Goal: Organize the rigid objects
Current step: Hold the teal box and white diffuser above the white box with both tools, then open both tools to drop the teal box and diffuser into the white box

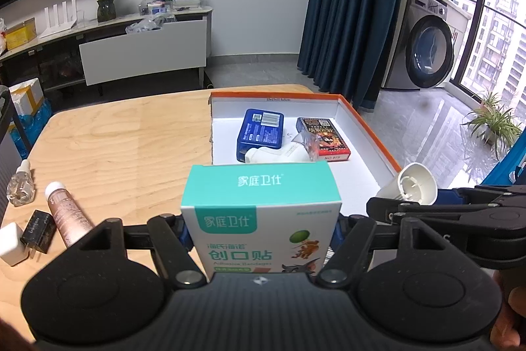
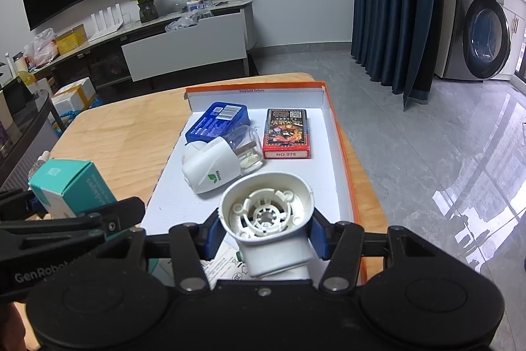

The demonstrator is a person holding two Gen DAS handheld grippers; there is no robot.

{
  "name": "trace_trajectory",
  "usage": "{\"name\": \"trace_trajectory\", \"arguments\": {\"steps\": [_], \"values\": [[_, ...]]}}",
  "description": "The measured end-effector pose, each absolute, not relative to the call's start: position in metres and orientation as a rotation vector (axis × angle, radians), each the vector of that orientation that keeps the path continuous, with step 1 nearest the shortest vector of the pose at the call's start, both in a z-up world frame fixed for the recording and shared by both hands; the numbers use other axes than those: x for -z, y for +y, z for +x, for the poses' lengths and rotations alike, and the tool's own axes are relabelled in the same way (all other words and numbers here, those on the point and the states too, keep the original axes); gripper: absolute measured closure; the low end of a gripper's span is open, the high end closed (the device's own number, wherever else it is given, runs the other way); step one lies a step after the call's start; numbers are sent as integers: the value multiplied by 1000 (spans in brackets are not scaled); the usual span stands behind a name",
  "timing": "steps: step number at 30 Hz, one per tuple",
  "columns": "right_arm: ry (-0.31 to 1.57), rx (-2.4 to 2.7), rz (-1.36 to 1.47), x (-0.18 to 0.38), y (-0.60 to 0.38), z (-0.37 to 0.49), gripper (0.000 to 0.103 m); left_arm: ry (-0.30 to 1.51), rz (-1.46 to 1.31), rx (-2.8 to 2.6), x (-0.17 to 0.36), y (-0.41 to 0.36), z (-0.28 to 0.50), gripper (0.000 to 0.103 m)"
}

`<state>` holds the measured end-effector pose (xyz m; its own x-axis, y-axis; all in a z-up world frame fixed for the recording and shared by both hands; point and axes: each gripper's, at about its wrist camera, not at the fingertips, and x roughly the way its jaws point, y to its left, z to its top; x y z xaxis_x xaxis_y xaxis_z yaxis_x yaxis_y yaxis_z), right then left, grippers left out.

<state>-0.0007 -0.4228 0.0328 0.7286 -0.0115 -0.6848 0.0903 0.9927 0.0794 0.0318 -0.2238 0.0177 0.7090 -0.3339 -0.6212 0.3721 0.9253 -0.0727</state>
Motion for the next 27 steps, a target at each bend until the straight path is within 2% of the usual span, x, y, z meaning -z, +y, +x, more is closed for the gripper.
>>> {"name": "trace_trajectory", "arguments": {"steps": [27], "values": [[762,60,118,-28,-424,10,39,685,60,393,-14,-224,38,31]]}}
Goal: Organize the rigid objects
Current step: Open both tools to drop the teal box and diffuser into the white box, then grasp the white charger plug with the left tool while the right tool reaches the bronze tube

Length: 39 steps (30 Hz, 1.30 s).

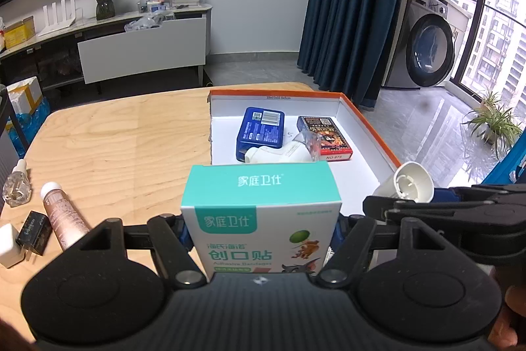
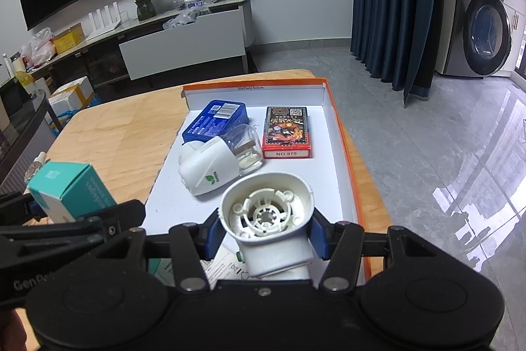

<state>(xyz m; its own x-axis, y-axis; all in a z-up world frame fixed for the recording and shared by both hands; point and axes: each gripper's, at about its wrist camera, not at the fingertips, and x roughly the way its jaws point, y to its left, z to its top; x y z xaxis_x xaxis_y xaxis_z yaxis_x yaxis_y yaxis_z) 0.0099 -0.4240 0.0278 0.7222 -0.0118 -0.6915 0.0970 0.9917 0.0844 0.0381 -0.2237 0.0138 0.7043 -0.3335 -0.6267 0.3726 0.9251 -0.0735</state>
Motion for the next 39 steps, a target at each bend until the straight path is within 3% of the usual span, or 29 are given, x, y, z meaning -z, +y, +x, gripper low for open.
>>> {"name": "trace_trajectory", "arguments": {"steps": [12,15,23,39], "values": [[671,154,108,-43,-432,13,27,697,84,417,-13,-233,41,30],[652,168,106,-49,-438,11,27,695,89,436,-15,-237,38,19],[613,197,116,-61,-442,0,25,662,79,423,-28,-232,34,14],[636,-40,94,-64,-364,-3,24,639,20,163,-39,-126,19,12]]}}
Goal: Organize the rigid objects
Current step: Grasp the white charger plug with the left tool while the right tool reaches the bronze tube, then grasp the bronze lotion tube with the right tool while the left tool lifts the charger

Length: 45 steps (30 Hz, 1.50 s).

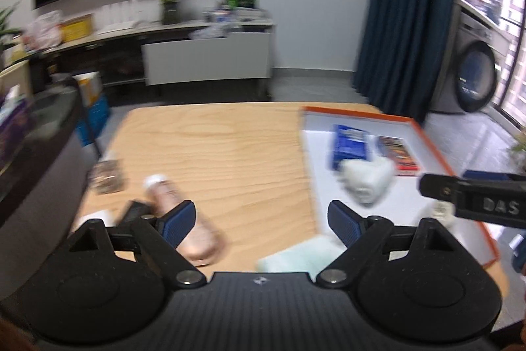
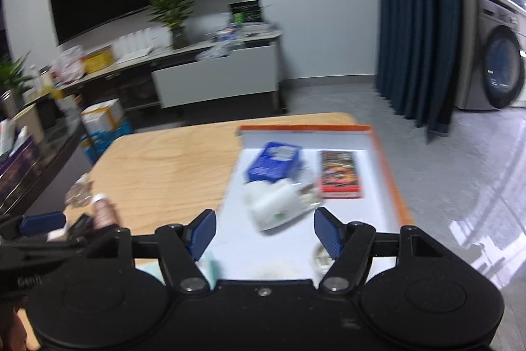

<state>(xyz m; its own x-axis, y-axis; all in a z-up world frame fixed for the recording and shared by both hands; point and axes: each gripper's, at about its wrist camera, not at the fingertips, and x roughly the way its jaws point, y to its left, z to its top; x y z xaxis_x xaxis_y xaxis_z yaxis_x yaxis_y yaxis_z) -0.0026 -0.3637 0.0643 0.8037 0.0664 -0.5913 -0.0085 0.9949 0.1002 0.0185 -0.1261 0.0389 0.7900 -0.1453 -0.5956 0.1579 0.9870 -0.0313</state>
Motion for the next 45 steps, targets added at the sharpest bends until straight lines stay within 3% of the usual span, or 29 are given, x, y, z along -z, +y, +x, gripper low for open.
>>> {"name": "trace_trajectory", "arguments": {"steps": [11,27,32,36,38,45], "values": [[675,-204,48,-49,-297,5,23,686,-82,-225,-19,-12,41,11],[720,-269,12,-28,-270,29,23,753,-132,-277,18,3,88,9],[724,-265,15,-24,-271,34,23,774,-118,-265,26,5,86,16],[733,-273,22,-22,-269,38,23,764,-69,-221,32,-1,84,30],[734,-283,13,-21,-266,40,23,747,-57,-208,32,-1,83,44],[742,-371,2,-18,-245,50,23,707,-33,-181,30,6,75,44]]}}
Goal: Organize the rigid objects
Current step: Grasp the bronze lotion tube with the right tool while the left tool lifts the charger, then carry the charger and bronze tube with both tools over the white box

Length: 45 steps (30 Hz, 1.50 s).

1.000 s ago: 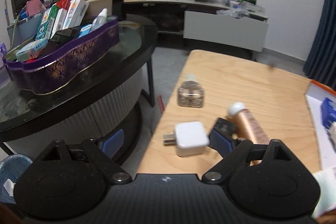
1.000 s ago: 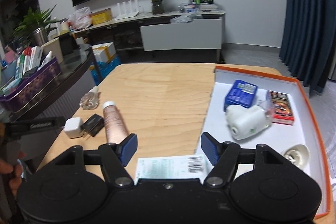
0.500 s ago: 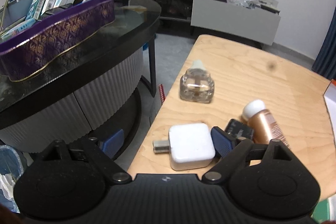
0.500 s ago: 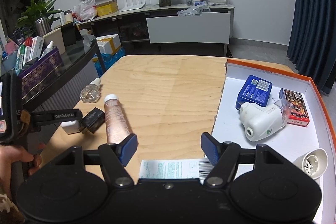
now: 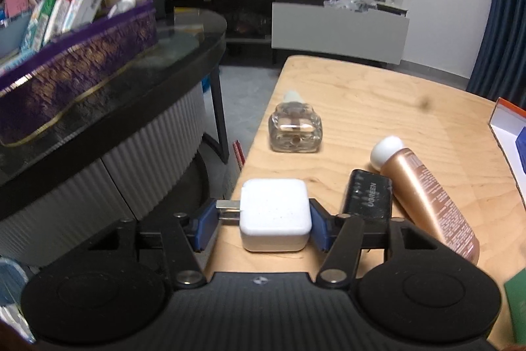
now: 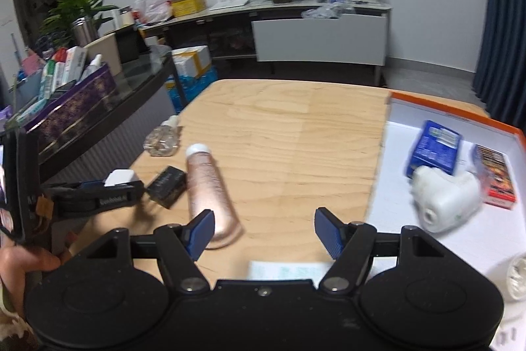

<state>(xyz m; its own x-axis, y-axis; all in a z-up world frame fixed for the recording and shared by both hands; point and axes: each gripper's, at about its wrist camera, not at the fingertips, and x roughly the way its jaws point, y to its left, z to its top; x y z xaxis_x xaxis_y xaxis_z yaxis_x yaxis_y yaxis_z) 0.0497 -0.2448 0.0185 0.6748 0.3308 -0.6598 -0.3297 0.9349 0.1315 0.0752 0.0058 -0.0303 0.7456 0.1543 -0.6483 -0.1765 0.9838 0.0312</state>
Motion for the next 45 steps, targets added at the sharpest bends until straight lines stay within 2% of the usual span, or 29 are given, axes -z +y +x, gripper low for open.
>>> {"name": "trace_trajectory", "arguments": {"steps": [12,18,20,22,26,36,45], "values": [[798,-469,-70,6,-169,113,24,676,-34,-167,7,13,51,44],[859,-476,-99,29,-154,139,34,672,-38,-144,6,16,48,44],[826,-464,-153,34,-146,138,43,669,-47,-142,5,17,49,44],[806,-461,-161,35,-142,135,56,663,-45,-141,4,17,48,44],[802,-447,-151,32,-147,130,57,656,-45,-128,0,13,48,44],[667,-364,-18,-31,-210,76,57,605,-7,-46,-25,-19,35,44],[549,-189,37,-93,-303,19,57,536,48,164,-55,-94,24,44]]}}
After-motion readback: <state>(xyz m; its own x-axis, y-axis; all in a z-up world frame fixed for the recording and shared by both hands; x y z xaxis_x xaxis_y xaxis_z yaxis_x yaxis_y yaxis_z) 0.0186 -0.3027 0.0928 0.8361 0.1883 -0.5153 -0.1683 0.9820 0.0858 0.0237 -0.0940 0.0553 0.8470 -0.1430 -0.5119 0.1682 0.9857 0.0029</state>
